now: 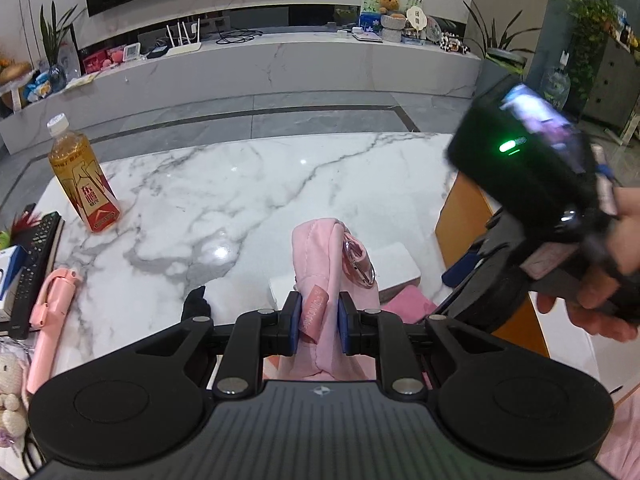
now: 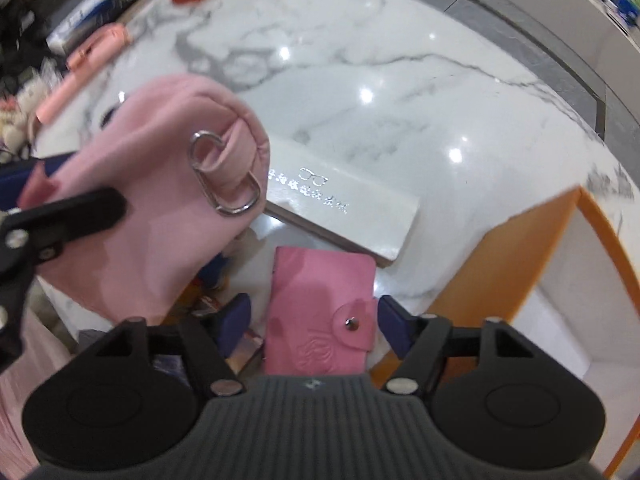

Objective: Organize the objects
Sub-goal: 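Lift and carry the pouch and wallet in both tools over the orange box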

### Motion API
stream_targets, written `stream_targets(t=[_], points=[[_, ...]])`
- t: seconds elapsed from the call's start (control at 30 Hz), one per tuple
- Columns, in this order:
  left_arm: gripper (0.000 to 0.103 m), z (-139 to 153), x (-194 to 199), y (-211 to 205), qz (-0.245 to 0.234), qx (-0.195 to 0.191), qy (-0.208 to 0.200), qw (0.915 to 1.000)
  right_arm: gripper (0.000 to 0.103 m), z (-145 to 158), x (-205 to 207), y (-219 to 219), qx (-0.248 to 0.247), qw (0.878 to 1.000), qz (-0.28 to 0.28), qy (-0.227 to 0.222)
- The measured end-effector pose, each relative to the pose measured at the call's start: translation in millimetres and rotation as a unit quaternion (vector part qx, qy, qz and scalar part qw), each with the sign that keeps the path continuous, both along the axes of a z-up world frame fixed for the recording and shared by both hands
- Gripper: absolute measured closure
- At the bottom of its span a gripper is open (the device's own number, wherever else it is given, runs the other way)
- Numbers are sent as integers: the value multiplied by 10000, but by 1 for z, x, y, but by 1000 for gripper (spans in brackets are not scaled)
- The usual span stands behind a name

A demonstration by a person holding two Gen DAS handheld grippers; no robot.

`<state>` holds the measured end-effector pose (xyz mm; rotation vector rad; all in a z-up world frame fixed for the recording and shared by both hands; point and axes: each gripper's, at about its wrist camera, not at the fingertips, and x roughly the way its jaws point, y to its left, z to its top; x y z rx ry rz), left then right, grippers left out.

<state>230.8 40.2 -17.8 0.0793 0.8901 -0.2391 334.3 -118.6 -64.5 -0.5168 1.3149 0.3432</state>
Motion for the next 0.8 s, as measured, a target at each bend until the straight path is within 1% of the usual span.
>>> stream_targets(t=[0.1, 0.17, 0.27, 0.3, 0.33, 0.37, 0.43, 0.63, 0.67, 0.73, 0.8], points=[[81, -1, 3, 9, 14, -127, 13, 9999, 31, -16, 14, 10, -308, 9983, 135, 477], [81, -2, 4, 12, -15, -205, 50, 9998, 31, -29, 17, 18, -511, 9949, 372, 783], [81, -4, 4, 17, -85, -367, 102, 9992, 31, -47, 30, 19, -828, 9909, 106, 1055], [81, -4, 4, 18, -108, -405, 109, 9991, 29, -53, 35, 19, -935, 9889, 66, 1152], [81, -5, 3, 19, -125, -429, 107, 9989, 22, -58, 39, 17, -1047, 9860, 8, 1298], [81, -5, 3, 20, -135, -450, 102, 9988, 20, -63, 43, 16, -1113, 9835, -46, 1423], [81, -6, 4, 23, -122, -510, 93, 9986, 19, -72, 48, 16, -1171, 9794, -67, 1645], [81, -6, 6, 33, -46, -637, 102, 9979, 17, -95, 64, 10, -1010, 9742, -441, 1969], [81, -7, 6, 33, -38, -652, 110, 9978, 12, -98, 66, 7, -960, 9739, -524, 1991], [81, -10, 6, 34, -32, -664, 137, 9977, 8, -99, 69, 5, -863, 9751, -619, 1944], [81, -12, 6, 34, -36, -672, 160, 9976, 11, -101, 67, 7, -938, 9762, -601, 1861]])
